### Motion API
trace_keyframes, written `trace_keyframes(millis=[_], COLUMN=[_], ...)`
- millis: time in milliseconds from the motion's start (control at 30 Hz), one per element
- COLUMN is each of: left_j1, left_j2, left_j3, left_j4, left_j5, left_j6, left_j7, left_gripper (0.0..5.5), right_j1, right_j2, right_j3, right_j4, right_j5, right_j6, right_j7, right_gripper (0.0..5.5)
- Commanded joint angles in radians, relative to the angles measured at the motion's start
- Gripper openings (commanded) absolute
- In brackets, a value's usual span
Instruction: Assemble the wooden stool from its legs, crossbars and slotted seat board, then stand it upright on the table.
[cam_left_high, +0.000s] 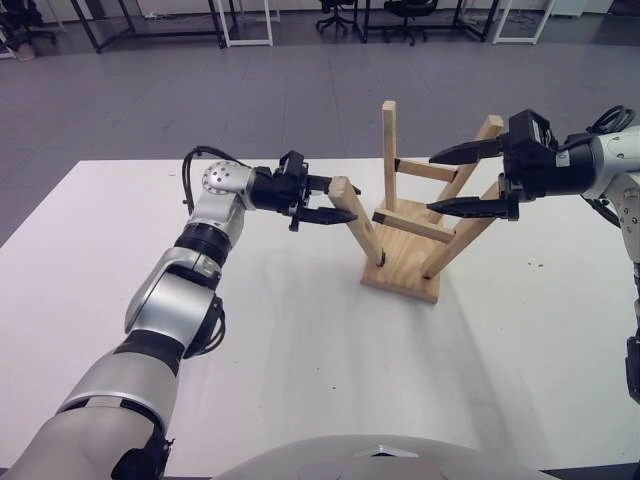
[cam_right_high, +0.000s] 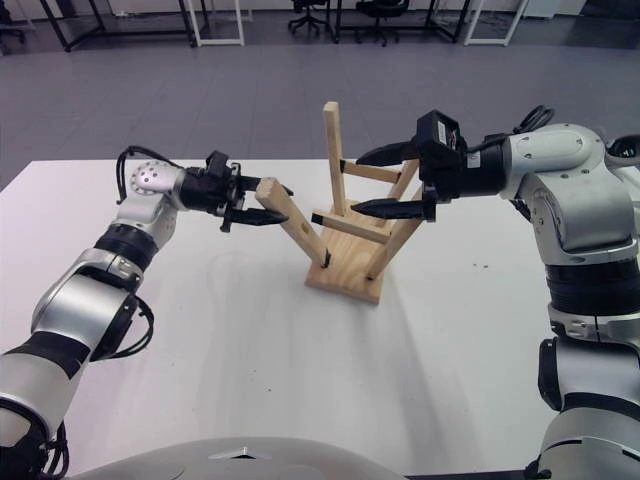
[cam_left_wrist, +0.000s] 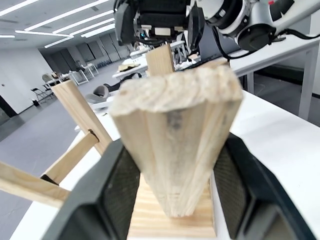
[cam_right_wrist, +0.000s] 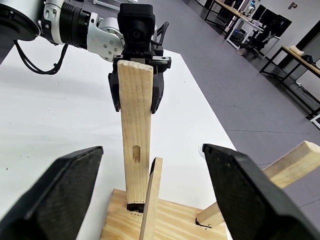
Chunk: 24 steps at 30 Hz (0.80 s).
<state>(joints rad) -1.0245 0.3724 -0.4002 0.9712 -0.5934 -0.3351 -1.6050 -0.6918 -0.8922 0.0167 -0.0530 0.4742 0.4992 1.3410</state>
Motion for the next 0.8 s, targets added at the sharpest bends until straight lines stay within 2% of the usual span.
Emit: trace_keyframes(millis=[33, 300, 467, 633, 800], left_j1=[-0.036, -0.135, -0.159, -0.102, -0.063], left_j2=[0.023, -0.029, -0.074, -0.056, -0.054], left_j3=[-0.075, -0.064, -0.003, 0.037, 0.001], left_j4=[-0.007, 0.124, 0.214, 0.178, 0.137], left_j5=[-0.022, 0.007, 0.076, 0.079, 0.087], left_j6=[0.067, 0.155, 0.186, 0.185, 0.181], left_j7=[-0.009, -0.009, -0.009, -0.009, -0.009], left_gripper=[2.04, 2.04, 2.04, 2.04, 2.04], right_j1=[0.027, 0.055, 0.069, 0.082, 0.069], right_j2=[0.001, 0.008, 0.009, 0.006, 0.01], right_j3=[-0.015, -0.025, -0.03, -0.036, -0.033], right_j4=[-0.019, -0.039, -0.063, -0.076, -0.071], right_j5=[0.01, 0.024, 0.037, 0.045, 0.044], right_j6=[0.007, 0.011, 0.022, 0.024, 0.022], right_j7=[-0.012, -0.039, -0.058, -0.07, -0.076], right_gripper=[3.73, 3.73, 3.73, 3.73, 3.73])
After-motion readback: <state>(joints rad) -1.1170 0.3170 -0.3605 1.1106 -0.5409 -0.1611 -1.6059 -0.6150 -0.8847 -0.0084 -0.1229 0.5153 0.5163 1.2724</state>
